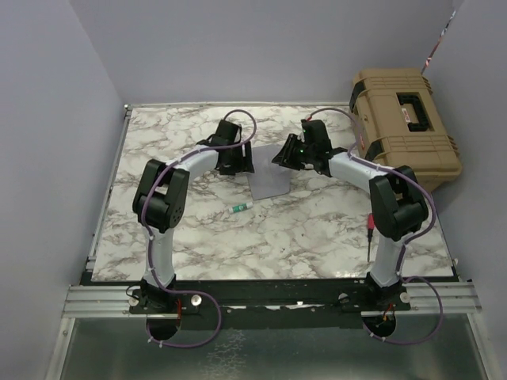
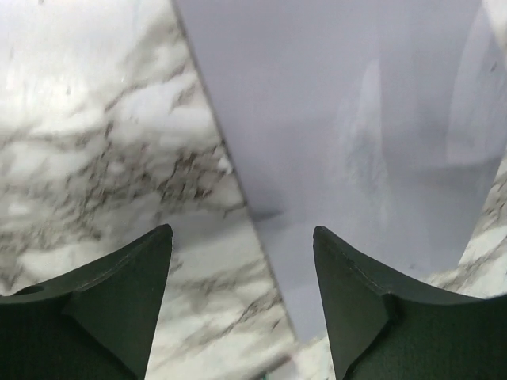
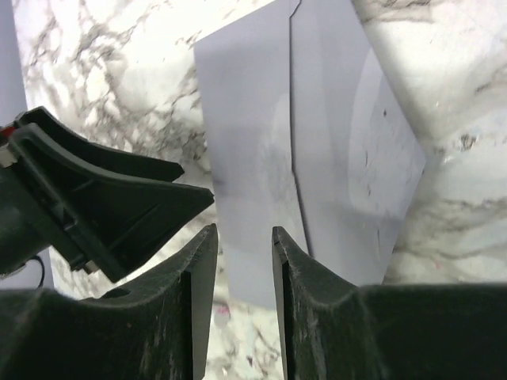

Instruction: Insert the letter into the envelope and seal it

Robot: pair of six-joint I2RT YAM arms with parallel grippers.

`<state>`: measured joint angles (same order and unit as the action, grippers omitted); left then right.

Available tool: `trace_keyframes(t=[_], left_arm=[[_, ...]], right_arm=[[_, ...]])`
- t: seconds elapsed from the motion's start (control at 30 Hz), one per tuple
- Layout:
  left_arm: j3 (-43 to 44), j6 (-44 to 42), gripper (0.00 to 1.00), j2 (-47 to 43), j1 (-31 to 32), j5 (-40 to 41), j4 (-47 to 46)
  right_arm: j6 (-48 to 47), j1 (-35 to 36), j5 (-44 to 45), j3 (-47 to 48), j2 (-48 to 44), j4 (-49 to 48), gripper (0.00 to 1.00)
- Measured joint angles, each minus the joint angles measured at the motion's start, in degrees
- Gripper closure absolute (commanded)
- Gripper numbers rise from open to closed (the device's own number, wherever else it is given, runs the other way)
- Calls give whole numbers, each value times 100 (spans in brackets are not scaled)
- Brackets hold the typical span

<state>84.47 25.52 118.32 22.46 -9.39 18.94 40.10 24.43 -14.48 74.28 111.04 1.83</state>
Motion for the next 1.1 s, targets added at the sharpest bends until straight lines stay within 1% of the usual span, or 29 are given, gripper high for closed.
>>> trace_keyframes(t=[0.07,0.17,0.3,0.37,0.43,0.5,0.63,0.87,1.0,1.1], left_arm=[[-284,-109,27,-221,2,-2,59],[-1038,-402,25,-813,13,-2,168],[-2111,-879,23,-1884,181,-22,203],[-2465,-1016,23,-2330,260,-74,160],[-2710,-1150,25,-2706,354,-155,70],[-2876,-1272,29,-2922,426,-170,-31],[-3032,-1497,39,-2955,608,-57,-131],[-3038,-1908,49,-2715,1045,358,-245],[-3038,-2024,52,-2472,1156,619,-280],[-3038,-2048,57,-2334,1209,852,-282]], right_arm=[[-28,0,-57,-205,-267,0,61],[-55,0,-136,-472,-494,52,61],[-57,0,-192,-719,-542,153,61],[-57,0,-216,-782,-542,221,61],[-57,0,-256,-789,-542,273,61],[-57,0,-286,-789,-542,282,61],[-74,0,-302,-789,-553,361,61],[-120,0,-297,-817,-789,516,61],[-118,0,-293,-911,-962,522,61],[-118,0,-284,-970,-1016,549,61]])
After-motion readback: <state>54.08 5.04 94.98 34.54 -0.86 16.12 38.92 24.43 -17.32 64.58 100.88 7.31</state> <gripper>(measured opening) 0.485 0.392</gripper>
